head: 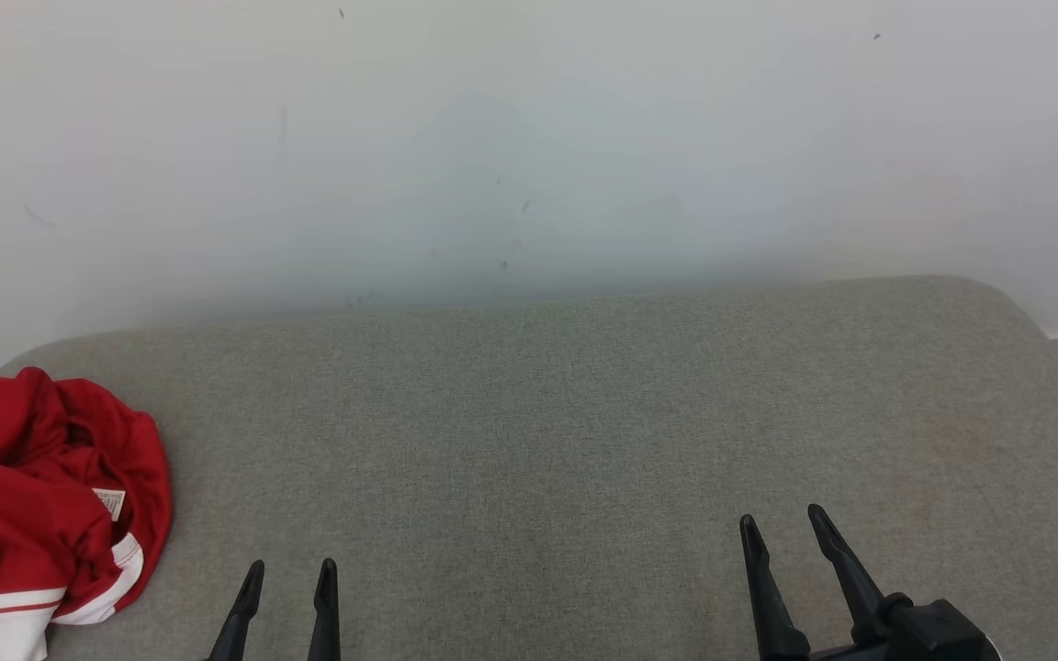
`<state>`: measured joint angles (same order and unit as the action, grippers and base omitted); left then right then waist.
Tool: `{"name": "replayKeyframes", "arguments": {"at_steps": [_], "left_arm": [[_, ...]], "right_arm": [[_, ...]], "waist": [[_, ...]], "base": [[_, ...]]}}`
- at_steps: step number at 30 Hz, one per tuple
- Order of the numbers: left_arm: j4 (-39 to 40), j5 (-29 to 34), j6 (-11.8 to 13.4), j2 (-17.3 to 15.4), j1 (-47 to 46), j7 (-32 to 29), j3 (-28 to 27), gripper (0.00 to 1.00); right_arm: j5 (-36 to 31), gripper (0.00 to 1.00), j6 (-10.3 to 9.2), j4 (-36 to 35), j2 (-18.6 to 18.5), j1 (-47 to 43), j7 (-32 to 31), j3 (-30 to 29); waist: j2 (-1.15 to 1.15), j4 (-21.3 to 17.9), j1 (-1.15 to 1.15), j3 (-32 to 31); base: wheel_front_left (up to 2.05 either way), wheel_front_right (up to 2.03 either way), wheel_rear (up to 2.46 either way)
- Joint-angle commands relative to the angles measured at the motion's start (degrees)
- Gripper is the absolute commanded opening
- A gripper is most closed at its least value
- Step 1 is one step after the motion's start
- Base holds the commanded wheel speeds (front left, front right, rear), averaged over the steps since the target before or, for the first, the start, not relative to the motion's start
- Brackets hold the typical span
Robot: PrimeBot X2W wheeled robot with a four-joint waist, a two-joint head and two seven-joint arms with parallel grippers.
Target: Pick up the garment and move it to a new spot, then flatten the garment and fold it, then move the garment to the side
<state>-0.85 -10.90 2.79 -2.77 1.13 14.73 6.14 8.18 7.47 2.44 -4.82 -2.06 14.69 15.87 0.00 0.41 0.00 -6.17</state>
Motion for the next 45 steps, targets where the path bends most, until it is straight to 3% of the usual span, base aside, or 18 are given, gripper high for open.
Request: {"name": "replayKeyframes", "arguments": {"at_steps": [1,21,45], "left_arm": [[0.0,1.3,0.2,-0.2,0.8,0.5,0.1,1.0],[-0.2,4.3,2.8,-0.2,0.2,0.5,0.0,1.0],[-1.0,5.5,3.1,-0.2,-0.7,0.5,0.2,1.0]], "right_arm": [[-1.2,1.0,0.03,-0.1,0.1,-0.9,0.6,0.1],[-1.4,1.0,0.03,1.2,0.8,-0.3,0.5,-0.5],[-1.5,1.0,0.03,0.9,1.0,-0.2,0.5,-0.2]], "waist": [[0.0,0.0,0.0,0.0],[0.0,0.2,0.0,0.4],[0.0,3.2,0.0,0.8]], "base": [[0.0,0.0,0.0],[0.0,0.0,0.0],[0.0,0.0,0.0]]}}
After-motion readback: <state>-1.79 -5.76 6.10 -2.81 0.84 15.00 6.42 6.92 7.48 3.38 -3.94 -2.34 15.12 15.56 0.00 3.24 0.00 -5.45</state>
